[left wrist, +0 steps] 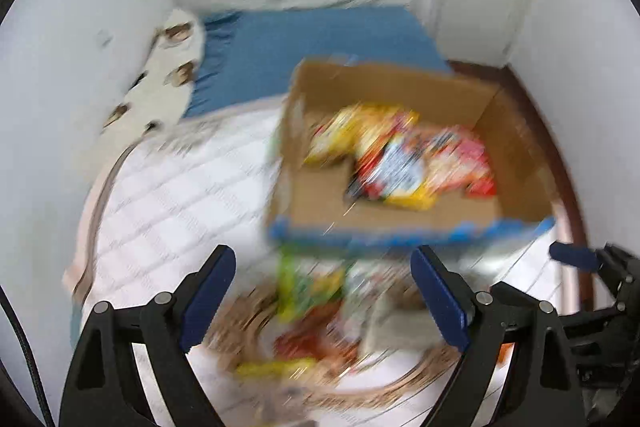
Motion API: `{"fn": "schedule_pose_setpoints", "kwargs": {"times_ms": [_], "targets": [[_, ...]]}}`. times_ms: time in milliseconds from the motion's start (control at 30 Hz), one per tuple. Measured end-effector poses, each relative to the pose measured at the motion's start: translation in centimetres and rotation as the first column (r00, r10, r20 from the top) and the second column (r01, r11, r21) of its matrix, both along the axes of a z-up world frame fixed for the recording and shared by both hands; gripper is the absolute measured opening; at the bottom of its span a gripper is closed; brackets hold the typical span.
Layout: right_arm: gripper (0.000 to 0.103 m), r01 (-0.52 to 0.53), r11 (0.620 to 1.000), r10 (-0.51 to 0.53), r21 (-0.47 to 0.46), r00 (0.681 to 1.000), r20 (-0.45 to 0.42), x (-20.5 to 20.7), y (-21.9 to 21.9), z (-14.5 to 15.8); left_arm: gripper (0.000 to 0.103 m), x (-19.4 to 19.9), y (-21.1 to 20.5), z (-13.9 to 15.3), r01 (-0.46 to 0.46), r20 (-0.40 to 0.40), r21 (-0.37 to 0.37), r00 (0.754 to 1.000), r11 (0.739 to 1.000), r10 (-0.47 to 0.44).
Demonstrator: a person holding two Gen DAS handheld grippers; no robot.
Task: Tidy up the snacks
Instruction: 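Grasp the yellow-white bread bag with the left gripper while the right grasps the white wrapped bar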
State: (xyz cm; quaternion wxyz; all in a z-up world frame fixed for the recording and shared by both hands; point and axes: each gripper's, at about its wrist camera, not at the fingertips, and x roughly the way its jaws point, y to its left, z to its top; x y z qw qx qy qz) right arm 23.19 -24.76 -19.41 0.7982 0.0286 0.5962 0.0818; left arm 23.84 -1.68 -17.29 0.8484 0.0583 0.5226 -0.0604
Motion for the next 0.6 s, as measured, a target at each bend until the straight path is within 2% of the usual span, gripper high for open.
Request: {"fn": "schedule_pose_setpoints", "kwargs": {"times_ms": [133,233,333,400,467,533,567,600], "targets": [[0.094,-0.183,0.979,0.174,-0.087,0.980,-0.096,-1.7,4.0,-5.7,0.090,-4.3,4.0,-5.8,-0.065,-0.148,0.046,0.986,0.997,0.071],[0.094,-0.282,0.948,0.259,-0.149,0.953,-0.158,-1.8,6.0,-9.4,0.090,-6.9,6.7,-10.3,-0.128,-0.268,0.058,0.953,0.990,0.139],[0.094,-0.385,0.901,0.341,-0.202,0.914,-0.220,-1.7,7.9,-12.5,0.090,-8.8,8.3,-13.9,-0.164,-0.356,0.062,0.918,0.984,0.176],[0.094,-0.448,0.863,0.389,-0.232,0.884,-0.261,-1.6,8.9,-14.2,0.090,-9.3,8.7,-15.5,-0.182,-0.394,0.052,0.900,0.982,0.187],[0.092,-0.476,0.845,0.409,-0.244,0.868,-0.280,-1.5,9.5,-15.3,0.090,-9.4,8.7,-16.8,-0.192,-0.422,0.046,0.886,0.980,0.193],[0.081,-0.467,0.856,0.394,-0.224,0.868,-0.301,-1.3,9.4,-16.2,0.090,-9.0,8.6,-18.1,-0.203,-0.459,0.008,0.869,0.979,0.184],[0.069,-0.447,0.873,0.379,-0.196,0.873,-0.308,-1.2,9.2,-16.4,0.090,-8.9,8.6,-18.6,-0.212,-0.474,-0.001,0.860,0.977,0.186],[0.068,-0.416,0.893,0.350,-0.173,0.883,-0.314,-1.2,8.9,-16.5,0.090,-8.7,8.5,-19.0,-0.214,-0.480,-0.007,0.858,0.977,0.184]]}}
